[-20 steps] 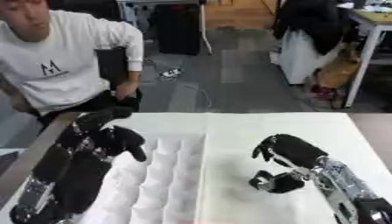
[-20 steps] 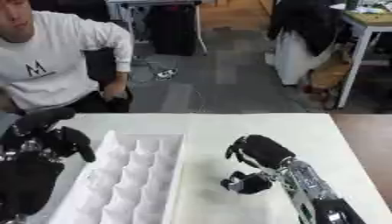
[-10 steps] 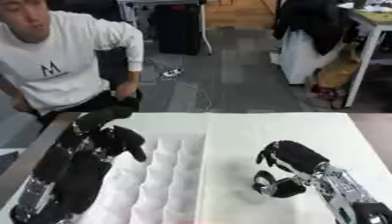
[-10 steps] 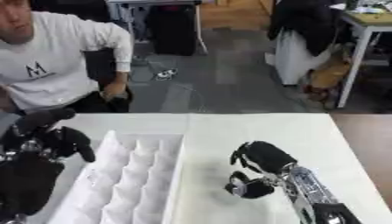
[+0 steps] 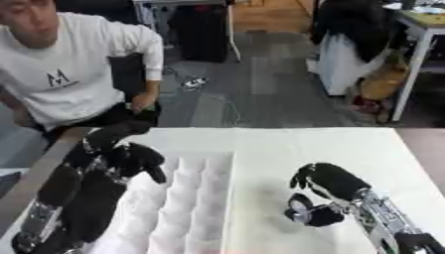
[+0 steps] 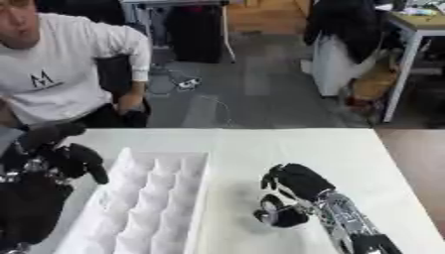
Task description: Pick up objects on the table and place them in the box.
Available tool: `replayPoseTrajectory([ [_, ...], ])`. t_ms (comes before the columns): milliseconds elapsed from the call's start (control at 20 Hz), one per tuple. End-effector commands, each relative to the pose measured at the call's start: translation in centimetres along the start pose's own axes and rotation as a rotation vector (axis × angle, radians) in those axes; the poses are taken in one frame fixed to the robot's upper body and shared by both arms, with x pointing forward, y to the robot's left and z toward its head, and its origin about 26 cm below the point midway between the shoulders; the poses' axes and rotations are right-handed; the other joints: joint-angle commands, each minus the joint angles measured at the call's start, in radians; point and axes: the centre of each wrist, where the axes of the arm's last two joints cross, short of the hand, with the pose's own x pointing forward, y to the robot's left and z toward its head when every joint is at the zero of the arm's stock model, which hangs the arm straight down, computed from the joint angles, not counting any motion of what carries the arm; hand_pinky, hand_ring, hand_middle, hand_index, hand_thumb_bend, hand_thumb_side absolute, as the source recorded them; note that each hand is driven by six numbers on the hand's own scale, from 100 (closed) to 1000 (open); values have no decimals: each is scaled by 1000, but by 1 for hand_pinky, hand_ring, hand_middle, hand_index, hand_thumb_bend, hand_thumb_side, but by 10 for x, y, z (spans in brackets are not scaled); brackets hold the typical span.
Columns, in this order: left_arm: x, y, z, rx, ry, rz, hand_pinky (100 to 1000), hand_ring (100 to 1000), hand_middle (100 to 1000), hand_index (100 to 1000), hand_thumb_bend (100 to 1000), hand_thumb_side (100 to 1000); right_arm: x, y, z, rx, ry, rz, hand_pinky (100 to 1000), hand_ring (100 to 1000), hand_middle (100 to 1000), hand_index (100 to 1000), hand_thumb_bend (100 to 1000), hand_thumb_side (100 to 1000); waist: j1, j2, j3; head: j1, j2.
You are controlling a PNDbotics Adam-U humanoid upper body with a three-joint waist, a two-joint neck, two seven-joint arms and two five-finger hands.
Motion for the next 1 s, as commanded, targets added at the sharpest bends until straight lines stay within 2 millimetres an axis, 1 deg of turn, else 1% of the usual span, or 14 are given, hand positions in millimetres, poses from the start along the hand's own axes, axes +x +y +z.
replayPoseTrajectory([
  [50,7,1,-5,-25,-14,-15,565,659,835,878,250,724,-3,-3,-1,-6,16,9,805,567,552,703,445,502,2,-15,3,-6,-5],
  [250,7,1,-5,-25,-14,-15,565,659,835,878,252,723,-7,1,-1,10,33,14,810,569,554,701,429,486,2,-15,5,-6,-5],
  [350,7,1,-5,-25,-15,-15,565,659,835,878,251,724,-8,3,0,12,36,15,807,566,549,692,413,499,2,-15,5,-5,-6],
  [500,6,1,-5,-25,-15,-15,565,658,835,878,250,725,-9,5,-1,-2,41,10,788,528,534,672,405,507,2,-14,6,-1,-7],
  [600,7,1,-5,-25,-15,-15,565,658,835,878,251,724,-9,7,-1,-11,44,6,783,512,534,675,403,506,3,-13,6,3,-7],
  [850,7,1,-5,-25,-16,-16,565,658,836,878,250,725,-11,11,-1,-22,57,-4,767,499,535,717,388,514,4,-12,6,6,-7],
  [950,7,1,-5,-26,-16,-16,565,658,836,878,251,725,-13,11,0,-35,67,-15,719,482,524,718,381,518,3,-13,6,6,-7],
  [1000,7,1,-5,-26,-15,-16,565,659,836,878,251,724,-13,11,0,-40,71,-19,654,465,515,716,377,525,3,-13,5,6,-7],
])
